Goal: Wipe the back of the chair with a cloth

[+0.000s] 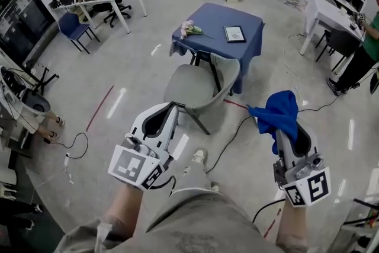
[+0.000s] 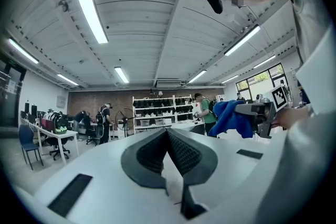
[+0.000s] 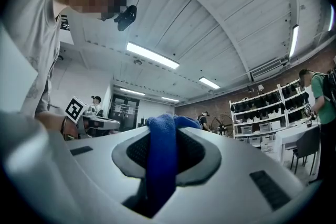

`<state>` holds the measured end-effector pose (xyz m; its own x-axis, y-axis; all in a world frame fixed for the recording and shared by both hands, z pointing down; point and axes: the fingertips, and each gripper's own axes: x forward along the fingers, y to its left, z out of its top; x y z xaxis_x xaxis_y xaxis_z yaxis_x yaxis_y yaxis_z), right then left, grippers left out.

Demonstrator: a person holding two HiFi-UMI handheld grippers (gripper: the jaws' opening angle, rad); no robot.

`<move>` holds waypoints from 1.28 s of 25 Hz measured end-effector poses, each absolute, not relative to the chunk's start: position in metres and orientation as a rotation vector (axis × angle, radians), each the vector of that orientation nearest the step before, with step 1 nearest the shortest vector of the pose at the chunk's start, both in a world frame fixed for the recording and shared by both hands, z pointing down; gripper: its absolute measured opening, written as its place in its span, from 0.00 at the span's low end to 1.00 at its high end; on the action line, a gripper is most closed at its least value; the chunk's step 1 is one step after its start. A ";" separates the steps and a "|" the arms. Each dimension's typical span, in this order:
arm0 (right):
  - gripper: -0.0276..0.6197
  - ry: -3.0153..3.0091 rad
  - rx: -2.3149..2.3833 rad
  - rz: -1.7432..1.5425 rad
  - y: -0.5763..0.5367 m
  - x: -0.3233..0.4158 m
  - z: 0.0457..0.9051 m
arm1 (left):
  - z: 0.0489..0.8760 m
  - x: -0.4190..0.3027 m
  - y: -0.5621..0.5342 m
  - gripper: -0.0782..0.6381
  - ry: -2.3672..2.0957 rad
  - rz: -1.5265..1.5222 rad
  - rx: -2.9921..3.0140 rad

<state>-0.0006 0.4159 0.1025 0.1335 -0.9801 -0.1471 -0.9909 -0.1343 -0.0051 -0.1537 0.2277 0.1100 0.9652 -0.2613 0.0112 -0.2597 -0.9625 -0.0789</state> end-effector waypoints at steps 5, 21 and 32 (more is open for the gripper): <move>0.20 2.015 -2.306 0.172 0.406 0.016 0.119 | 0.118 -0.136 0.214 0.13 0.421 -0.002 -3.028; 0.20 2.156 -2.347 0.064 0.293 0.081 0.160 | 0.165 -0.071 0.120 0.13 0.412 -0.092 -3.090; 0.21 2.317 -2.361 -0.142 0.148 0.162 0.221 | 0.244 -0.003 0.006 0.13 0.415 -0.313 -3.198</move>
